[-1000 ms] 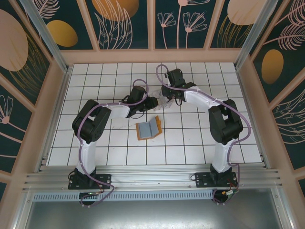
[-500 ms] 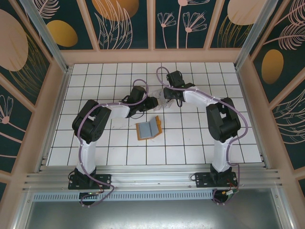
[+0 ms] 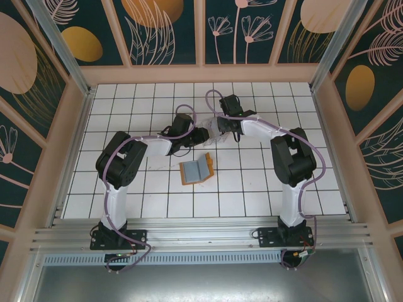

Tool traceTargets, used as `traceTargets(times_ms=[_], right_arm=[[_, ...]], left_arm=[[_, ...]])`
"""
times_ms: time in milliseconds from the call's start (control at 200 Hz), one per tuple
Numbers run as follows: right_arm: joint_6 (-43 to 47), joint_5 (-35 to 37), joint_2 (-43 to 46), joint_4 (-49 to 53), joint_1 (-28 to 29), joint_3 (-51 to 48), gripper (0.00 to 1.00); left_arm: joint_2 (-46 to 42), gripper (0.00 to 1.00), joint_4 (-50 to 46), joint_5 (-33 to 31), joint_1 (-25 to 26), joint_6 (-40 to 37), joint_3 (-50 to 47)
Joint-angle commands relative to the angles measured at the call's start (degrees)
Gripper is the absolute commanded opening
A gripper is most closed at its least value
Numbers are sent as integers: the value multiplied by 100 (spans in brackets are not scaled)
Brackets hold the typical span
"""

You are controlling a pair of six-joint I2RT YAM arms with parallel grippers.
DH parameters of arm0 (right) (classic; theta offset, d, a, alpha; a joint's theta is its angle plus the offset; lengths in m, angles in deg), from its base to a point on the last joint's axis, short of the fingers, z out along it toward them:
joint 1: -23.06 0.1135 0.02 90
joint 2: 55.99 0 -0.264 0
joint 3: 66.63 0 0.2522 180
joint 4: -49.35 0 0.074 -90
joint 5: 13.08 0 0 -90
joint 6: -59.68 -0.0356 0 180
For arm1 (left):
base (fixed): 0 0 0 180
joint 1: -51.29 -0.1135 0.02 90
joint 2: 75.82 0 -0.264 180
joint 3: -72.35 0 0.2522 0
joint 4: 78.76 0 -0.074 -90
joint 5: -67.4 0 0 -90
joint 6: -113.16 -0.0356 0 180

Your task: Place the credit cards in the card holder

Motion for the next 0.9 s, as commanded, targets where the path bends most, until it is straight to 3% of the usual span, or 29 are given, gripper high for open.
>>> traceTargets(times_ms=[0,445,561,636,761,896], right_arm=[[42,166,234,84,-41,17,43],[114,-108,287,36,-27,-1,22],[113,-133,284,30,-37,-17,22],[86,-85,320,-19,-33,-47,30],[101,-75,289,50,-50,35,30],[104,-149,283,72,-47,56,16]], left_arm=[[171,38,-166,29,14,56,9],[206,38,-165,64,14,60,52],[222,39,-171,72,14,59,61],[219,39,-185,73,11,57,70],[225,38,-199,82,13,65,104],[232,39,-216,85,12,63,122]])
